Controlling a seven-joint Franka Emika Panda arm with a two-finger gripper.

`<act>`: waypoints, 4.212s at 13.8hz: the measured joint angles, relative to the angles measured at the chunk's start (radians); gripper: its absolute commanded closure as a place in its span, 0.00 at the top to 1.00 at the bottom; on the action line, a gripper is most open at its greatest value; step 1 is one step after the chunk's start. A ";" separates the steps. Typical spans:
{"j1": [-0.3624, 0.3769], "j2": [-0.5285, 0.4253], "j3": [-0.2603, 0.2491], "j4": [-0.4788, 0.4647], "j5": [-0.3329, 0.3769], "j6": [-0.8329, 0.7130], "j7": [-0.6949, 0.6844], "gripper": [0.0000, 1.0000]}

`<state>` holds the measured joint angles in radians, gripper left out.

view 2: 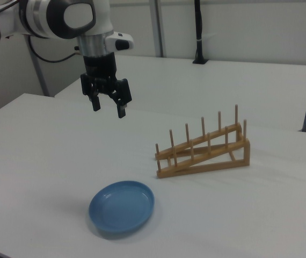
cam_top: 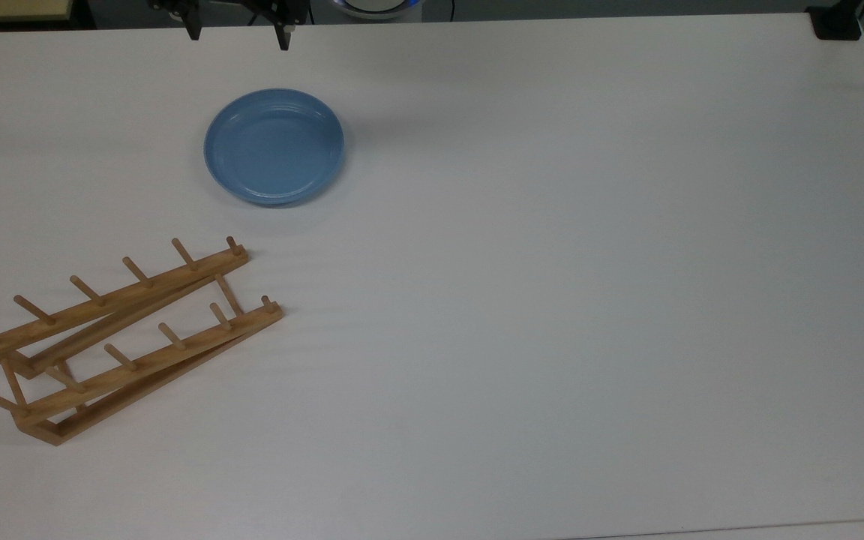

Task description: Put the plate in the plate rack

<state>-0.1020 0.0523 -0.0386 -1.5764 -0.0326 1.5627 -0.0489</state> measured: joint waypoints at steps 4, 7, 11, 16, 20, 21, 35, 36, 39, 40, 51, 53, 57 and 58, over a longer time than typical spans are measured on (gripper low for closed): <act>0.000 -0.007 -0.002 0.002 -0.003 -0.015 0.000 1.00; 0.000 -0.011 -0.003 0.002 -0.003 -0.020 0.000 1.00; 0.000 -0.011 -0.003 0.002 -0.003 -0.020 0.000 1.00; 0.000 -0.011 -0.003 0.002 -0.003 -0.020 0.000 1.00; 0.000 -0.011 -0.003 0.002 -0.003 -0.020 -0.001 1.00; 0.000 -0.011 -0.003 0.002 -0.003 -0.020 -0.001 1.00; -0.111 0.199 -0.007 -0.002 0.026 -0.003 -0.348 0.89; -0.124 0.232 -0.007 -0.005 0.029 -0.003 -0.417 0.89; -0.142 0.305 -0.008 -0.011 0.029 -0.003 -0.591 0.95; -0.144 0.314 -0.008 -0.012 0.029 -0.003 -0.623 0.96; -0.136 0.351 -0.095 -0.153 0.113 0.262 -0.722 0.61; -0.115 0.371 -0.096 -0.155 0.118 0.293 -0.720 0.48; -0.099 0.381 -0.096 -0.155 0.118 0.303 -0.716 0.06; -0.099 0.381 -0.096 -0.155 0.118 0.303 -0.716 0.00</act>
<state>-0.2010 0.4332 -0.1344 -1.7311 0.0853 1.8652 -0.7648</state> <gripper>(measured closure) 0.714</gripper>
